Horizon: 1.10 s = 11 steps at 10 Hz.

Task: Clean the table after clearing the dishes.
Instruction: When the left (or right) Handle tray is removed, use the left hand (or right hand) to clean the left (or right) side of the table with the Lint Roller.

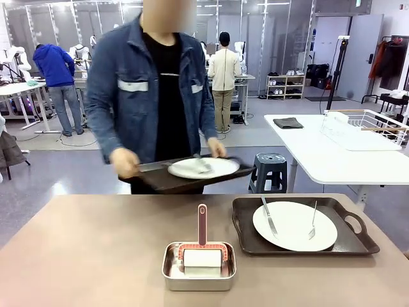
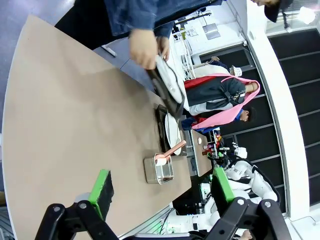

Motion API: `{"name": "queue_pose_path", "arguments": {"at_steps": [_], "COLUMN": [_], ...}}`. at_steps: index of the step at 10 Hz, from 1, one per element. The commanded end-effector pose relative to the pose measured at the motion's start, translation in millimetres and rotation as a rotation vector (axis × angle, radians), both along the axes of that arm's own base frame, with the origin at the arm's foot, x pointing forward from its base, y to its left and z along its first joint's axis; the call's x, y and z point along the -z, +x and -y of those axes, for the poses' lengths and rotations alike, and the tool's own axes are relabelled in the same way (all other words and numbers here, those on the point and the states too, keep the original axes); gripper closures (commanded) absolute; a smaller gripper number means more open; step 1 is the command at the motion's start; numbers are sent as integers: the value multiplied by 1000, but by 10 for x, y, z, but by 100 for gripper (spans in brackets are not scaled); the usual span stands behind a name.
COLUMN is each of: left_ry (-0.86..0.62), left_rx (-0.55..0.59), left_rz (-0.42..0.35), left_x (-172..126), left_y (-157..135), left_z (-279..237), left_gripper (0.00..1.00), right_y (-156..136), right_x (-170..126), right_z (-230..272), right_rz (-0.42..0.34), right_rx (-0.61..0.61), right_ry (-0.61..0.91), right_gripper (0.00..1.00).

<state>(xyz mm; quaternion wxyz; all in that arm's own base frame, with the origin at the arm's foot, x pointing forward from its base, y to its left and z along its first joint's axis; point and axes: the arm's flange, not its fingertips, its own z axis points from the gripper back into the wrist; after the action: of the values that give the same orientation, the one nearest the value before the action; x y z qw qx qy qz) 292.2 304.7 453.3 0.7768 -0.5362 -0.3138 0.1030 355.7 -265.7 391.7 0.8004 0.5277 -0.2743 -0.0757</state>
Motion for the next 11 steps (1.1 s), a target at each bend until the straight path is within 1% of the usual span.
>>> {"name": "queue_pose_path", "arguments": {"at_steps": [1, 5, 6, 7, 8, 9, 10, 11], "left_ry": [-2, -2, 0, 125, 241, 372, 484, 638], "left_rx": [0, 0, 0, 50, 123, 182, 263, 354], "left_rz": [11, 11, 0, 34, 79, 90, 90, 102], "left_x": [4, 4, 0, -223, -547, -864, -1147, -1398], "left_y": [-34, -34, 0, 147, 354, 606, 898, 1203], "left_z": [-5, -5, 0, 86, 253, 498, 834, 1332], "left_gripper": [0, 0, 0, 0, 0, 0, 0, 0], "right_y": [-6, -6, -6, -6, -6, -6, -6, -6], "right_x": [-18, -18, -18, -18, -18, -18, -18, -18], "right_z": [5, 5, 5, 5, 5, 5, 5, 5], "right_rz": [6, 6, 6, 6, 6, 6, 6, 6], "right_rx": [0, 0, 0, 0, 0, 0, 0, 0], "right_ry": [2, 2, 2, 2, 2, 2, 2, 2], "right_gripper": [0, 0, 0, 0, 0, 0, 0, 0]}}
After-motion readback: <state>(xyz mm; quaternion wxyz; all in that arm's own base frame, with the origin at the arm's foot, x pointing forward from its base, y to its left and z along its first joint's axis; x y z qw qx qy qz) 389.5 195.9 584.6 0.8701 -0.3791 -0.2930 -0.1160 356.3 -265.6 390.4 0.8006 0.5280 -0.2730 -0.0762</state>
